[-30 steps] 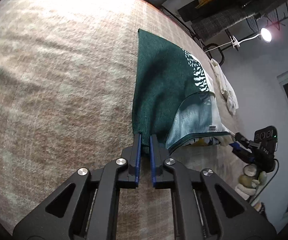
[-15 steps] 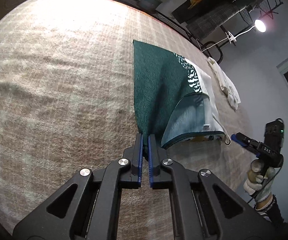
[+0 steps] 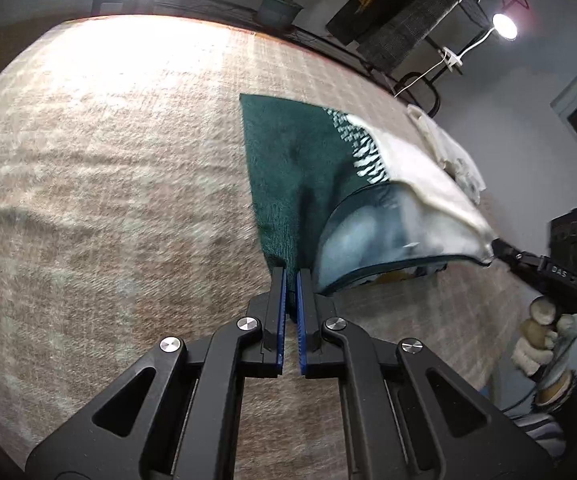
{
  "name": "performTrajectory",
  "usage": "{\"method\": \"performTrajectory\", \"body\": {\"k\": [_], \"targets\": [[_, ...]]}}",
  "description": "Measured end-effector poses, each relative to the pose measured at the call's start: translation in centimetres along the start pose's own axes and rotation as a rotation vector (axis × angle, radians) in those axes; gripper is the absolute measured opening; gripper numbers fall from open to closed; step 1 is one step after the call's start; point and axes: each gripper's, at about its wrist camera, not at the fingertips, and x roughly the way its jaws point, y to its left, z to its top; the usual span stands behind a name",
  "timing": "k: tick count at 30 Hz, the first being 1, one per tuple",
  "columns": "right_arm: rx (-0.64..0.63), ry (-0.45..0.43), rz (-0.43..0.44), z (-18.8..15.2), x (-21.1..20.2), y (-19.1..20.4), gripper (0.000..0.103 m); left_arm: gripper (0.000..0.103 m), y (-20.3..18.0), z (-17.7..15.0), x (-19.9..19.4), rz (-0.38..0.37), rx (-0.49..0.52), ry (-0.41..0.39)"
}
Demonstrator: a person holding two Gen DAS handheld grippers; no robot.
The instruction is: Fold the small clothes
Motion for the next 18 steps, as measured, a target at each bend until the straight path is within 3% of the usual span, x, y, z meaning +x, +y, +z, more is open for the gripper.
{"method": "performTrajectory", "body": {"k": [2,5,7,9,12,18], "targets": [[-0.046,0.068,-0.077,-0.9,1.6,0.0,0.002,0.002,0.5,-0.5,0.9,0.036,0.007,0.025],[-0.082,0.107,-0.119,-1.5,2.9,-0.1,0.002,0.002,1.1,-1.1,1.3,0.040,0.004,0.044],[-0.087,0.119,-0.118,-1.2,2.7,-0.5,0.011,0.003,0.9,-1.3,1.1,0.052,0.038,0.052],[-0.133,0.096,-0.157,-0.5,1.8,-0.2,0.033,0.007,0.6,-1.3,0.6,0.075,0.060,0.064],[-0.218,0.049,-0.180,0.6,0.8,1.3,0.033,0.019,0.2,-0.9,-1.0,0.092,0.091,0.034],[-0.353,-0.010,-0.070,4.8,2.0,6.1,0.027,0.019,-2.8,3.2,-1.4,0.075,0.139,-0.073]]}}
